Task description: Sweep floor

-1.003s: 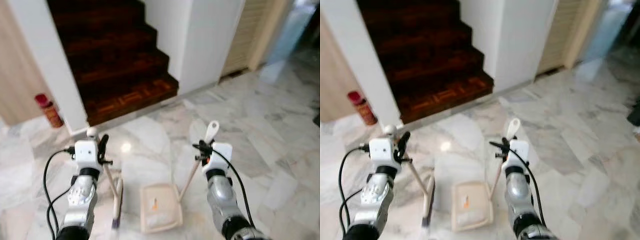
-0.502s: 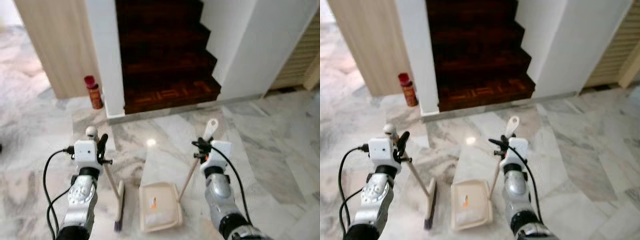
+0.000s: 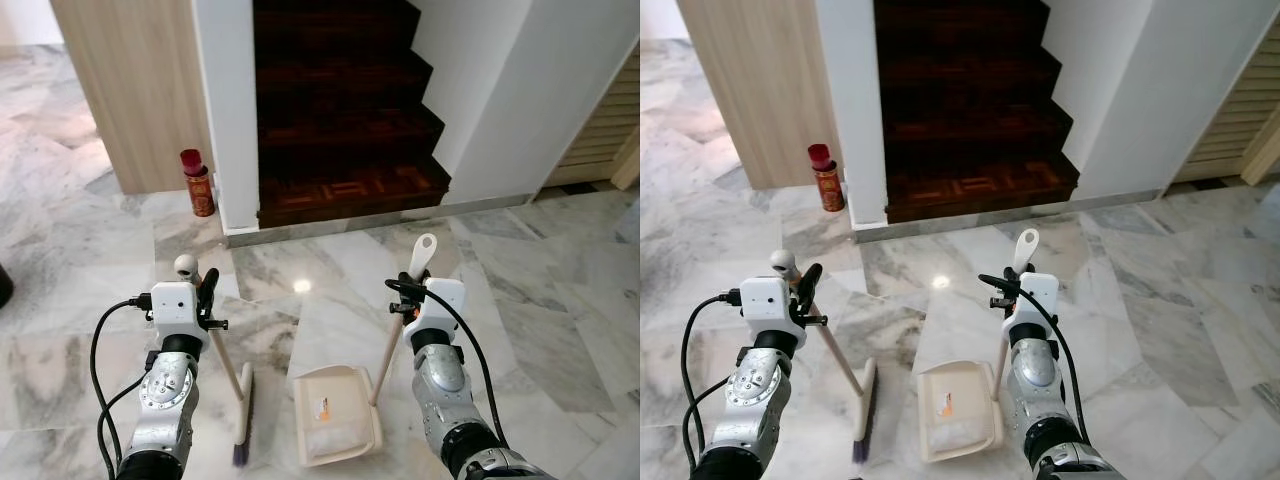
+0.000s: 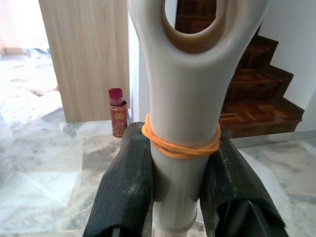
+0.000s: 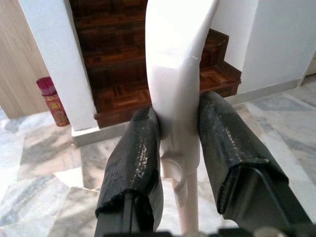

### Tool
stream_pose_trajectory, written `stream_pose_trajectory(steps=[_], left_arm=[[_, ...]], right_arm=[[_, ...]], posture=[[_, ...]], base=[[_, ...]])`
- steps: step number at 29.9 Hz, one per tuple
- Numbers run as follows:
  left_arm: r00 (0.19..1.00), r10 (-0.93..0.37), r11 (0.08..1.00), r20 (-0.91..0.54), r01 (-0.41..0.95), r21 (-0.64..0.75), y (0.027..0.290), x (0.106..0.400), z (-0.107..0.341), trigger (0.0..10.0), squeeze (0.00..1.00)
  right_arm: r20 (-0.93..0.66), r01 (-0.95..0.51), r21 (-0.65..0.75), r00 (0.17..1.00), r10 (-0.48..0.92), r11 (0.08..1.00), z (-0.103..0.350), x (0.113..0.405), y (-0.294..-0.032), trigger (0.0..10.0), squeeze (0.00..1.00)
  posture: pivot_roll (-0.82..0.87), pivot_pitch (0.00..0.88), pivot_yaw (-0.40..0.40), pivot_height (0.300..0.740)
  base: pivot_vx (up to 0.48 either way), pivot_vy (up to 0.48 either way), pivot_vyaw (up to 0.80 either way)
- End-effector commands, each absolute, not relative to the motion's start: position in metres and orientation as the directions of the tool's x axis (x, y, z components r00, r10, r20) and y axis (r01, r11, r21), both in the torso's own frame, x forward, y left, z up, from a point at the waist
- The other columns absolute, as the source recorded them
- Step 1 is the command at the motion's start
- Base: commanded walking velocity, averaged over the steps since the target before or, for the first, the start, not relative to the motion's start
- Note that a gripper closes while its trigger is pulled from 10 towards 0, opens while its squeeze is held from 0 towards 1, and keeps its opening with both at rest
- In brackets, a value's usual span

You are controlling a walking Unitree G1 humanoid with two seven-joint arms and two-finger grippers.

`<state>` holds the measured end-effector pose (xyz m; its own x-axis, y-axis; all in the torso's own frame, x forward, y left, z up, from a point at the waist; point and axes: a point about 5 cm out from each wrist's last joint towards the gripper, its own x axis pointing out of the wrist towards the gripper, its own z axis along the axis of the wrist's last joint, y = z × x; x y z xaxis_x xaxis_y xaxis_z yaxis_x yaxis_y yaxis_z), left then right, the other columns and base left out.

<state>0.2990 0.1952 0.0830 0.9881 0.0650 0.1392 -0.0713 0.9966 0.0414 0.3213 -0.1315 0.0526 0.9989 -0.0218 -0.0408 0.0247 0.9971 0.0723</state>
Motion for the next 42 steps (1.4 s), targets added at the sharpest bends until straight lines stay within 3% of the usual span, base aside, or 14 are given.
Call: stream_pose_trajectory(steps=[1,42], left_arm=[[0.981,0.045,0.998,0.19,-0.054,0.042,0.189,0.3042,0.0948,10.0,0.0],[0.981,0.044,0.998,0.188,-0.052,0.039,0.1889,0.3025,0.0936,10.0,0.0]], right_arm=[[-0.015,0.035,0.076,0.999,-0.034,0.997,0.0584,0.3245,-0.1347,10.0,0.0],[-0.012,0.019,0.086,1.0,-0.018,0.996,0.0573,0.3229,-0.1299,10.0,0.0]], posture=[[0.01,0.041,-0.082,0.74],[0.01,0.018,-0.079,0.74]], base=[[0.0,0.319,0.0],[0.0,0.32,0.0]])
